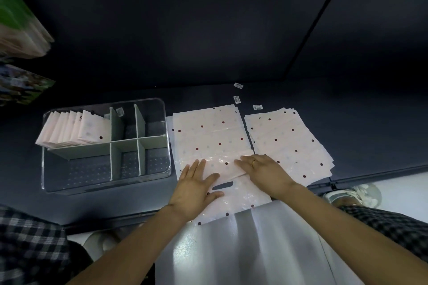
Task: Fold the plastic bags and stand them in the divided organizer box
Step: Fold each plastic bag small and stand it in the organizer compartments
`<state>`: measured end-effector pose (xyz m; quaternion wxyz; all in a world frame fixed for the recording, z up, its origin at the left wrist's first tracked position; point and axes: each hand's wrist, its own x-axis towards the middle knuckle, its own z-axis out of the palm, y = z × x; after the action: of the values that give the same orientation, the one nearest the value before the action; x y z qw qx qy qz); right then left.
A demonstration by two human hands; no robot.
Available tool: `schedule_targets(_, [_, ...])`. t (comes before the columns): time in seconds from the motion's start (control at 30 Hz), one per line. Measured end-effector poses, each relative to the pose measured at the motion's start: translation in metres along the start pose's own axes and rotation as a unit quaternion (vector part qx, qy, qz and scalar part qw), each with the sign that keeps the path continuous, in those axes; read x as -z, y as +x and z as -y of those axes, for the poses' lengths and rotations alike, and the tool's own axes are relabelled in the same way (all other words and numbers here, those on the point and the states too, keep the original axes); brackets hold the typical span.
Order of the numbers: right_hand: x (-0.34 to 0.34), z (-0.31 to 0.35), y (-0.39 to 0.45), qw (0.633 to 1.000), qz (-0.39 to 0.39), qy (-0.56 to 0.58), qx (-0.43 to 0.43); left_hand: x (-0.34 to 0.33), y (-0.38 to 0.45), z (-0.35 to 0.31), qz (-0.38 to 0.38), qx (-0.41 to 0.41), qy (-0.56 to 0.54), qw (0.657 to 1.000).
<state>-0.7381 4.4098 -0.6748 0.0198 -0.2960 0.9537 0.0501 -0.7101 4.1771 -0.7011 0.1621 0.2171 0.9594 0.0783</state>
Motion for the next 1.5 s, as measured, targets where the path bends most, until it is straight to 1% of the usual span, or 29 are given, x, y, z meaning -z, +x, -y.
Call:
schedule_targets(0.07, [0.011, -0.004, 0.008, 1.0, 0.02, 0.01, 0.014, 0.008, 0.005, -0.008, -0.024, 0.029, 0.018, 0.999])
schedule_targets(0.13, [0.023, -0.007, 0.017, 0.999, 0.006, 0.017, 0.032, 0.017, 0.009, -0.015, -0.046, 0.045, 0.041, 0.997])
schedule_targets(0.2, [0.033, -0.007, 0.025, 0.999, 0.012, 0.038, 0.026, 0.023, 0.009, -0.019, -0.074, 0.047, 0.047, 0.995])
schedule_targets(0.27, [0.043, -0.008, 0.031, 0.997, -0.009, 0.078, 0.012, 0.036, 0.005, -0.025, -0.129, 0.051, 0.034, 0.99])
schedule_targets(0.3, [0.05, -0.007, 0.032, 0.994, -0.03, 0.106, 0.003, 0.044, 0.002, -0.027, -0.153, 0.06, 0.014, 0.986])
schedule_targets(0.33, [0.057, -0.005, 0.033, 0.988, -0.064, 0.138, -0.012, 0.05, 0.0, -0.028, -0.156, 0.079, -0.044, 0.984])
schedule_targets(0.37, [0.065, -0.002, 0.034, 0.977, -0.108, 0.181, -0.043, 0.055, -0.002, -0.027, -0.145, 0.094, -0.136, 0.976])
schedule_targets(0.4, [0.072, 0.004, 0.035, 0.953, -0.152, 0.243, -0.094, 0.063, -0.005, -0.026, -0.128, 0.108, -0.25, 0.954])
schedule_targets(0.43, [0.079, 0.011, 0.034, 0.915, -0.182, 0.323, -0.157, 0.074, -0.008, -0.023, -0.115, 0.123, -0.351, 0.921])
schedule_targets(0.47, [0.086, 0.019, 0.033, 0.864, -0.194, 0.413, -0.213, 0.084, -0.012, -0.022, -0.111, 0.135, -0.431, 0.885])
schedule_targets(0.5, [0.091, 0.029, 0.031, 0.809, -0.193, 0.497, -0.248, 0.094, -0.017, -0.02, -0.107, 0.148, -0.5, 0.847])
schedule_targets(0.53, [0.096, 0.04, 0.029, 0.766, -0.183, 0.557, -0.263, 0.103, -0.021, -0.018, -0.104, 0.157, -0.557, 0.808])
schedule_targets(0.57, [0.1, 0.051, 0.026, 0.739, -0.168, 0.597, -0.265, 0.111, -0.026, -0.016, -0.102, 0.161, -0.606, 0.772])
schedule_targets(0.6, [0.103, 0.062, 0.023, 0.719, -0.156, 0.626, -0.26, 0.117, -0.032, -0.014, -0.101, 0.161, -0.641, 0.743])
schedule_targets(0.63, [0.106, 0.072, 0.02, 0.704, -0.145, 0.648, -0.253, 0.123, -0.038, -0.012, -0.099, 0.162, -0.662, 0.725])
schedule_targets(0.67, [0.109, 0.081, 0.019, 0.698, -0.135, 0.659, -0.246, 0.128, -0.043, -0.008, -0.099, 0.159, -0.672, 0.717])
schedule_targets(0.7, [0.112, 0.089, 0.019, 0.708, -0.131, 0.651, -0.239, 0.132, -0.048, -0.005, -0.095, 0.154, -0.676, 0.715])
schedule_targets(0.77, [0.117, 0.102, 0.021, 0.75, -0.139, 0.604, -0.23, 0.139, -0.058, 0.002, -0.078, 0.135, -0.678, 0.718])
schedule_targets(0.87, [0.127, 0.114, 0.025, 0.806, -0.164, 0.525, -0.217, 0.144, -0.071, 0.011, -0.056, 0.111, -0.669, 0.732])
schedule_targets(0.93, [0.133, 0.118, 0.028, 0.832, -0.176, 0.482, -0.21, 0.146, -0.078, 0.016, -0.052, 0.097, -0.657, 0.746])
schedule_targets(0.97, [0.137, 0.119, 0.03, 0.838, -0.179, 0.471, -0.208, 0.147, -0.082, 0.019, -0.055, 0.087, -0.65, 0.753])
schedule_targets(1.07, [0.145, 0.123, 0.037, 0.84, -0.179, 0.469, -0.206, 0.15, -0.091, 0.029, -0.084, 0.076, -0.635, 0.764])
schedule_targets(1.13, [0.149, 0.125, 0.042, 0.843, -0.175, 0.469, -0.197, 0.155, -0.095, 0.038, -0.154, 0.085, -0.604, 0.777])
schedule_targets(1.2, [0.154, 0.126, 0.049, 0.841, -0.165, 0.483, -0.18, 0.159, -0.097, 0.051, -0.234, 0.087, -0.512, 0.822])
schedule_targets(1.23, [0.157, 0.127, 0.053, 0.836, -0.16, 0.496, -0.171, 0.161, -0.098, 0.056, -0.246, 0.076, -0.465, 0.847])
schedule_targets(1.3, [0.164, 0.131, 0.061, 0.83, -0.146, 0.514, -0.157, 0.168, -0.102, 0.064, -0.22, 0.036, -0.416, 0.882])
schedule_targets(1.37, [0.172, 0.134, 0.07, 0.834, -0.121, 0.521, -0.135, 0.173, -0.104, 0.073, -0.193, 0.009, -0.397, 0.897])
schedule_targets(1.43, [0.18, 0.138, 0.079, 0.851, -0.075, 0.51, -0.101, 0.178, -0.104, 0.086, -0.207, -0.008, -0.38, 0.901])
schedule_targets(1.5, [0.185, 0.145, 0.091, 0.883, -0.025, 0.464, -0.069, 0.186, -0.105, 0.099, -0.212, -0.028, -0.393, 0.894])
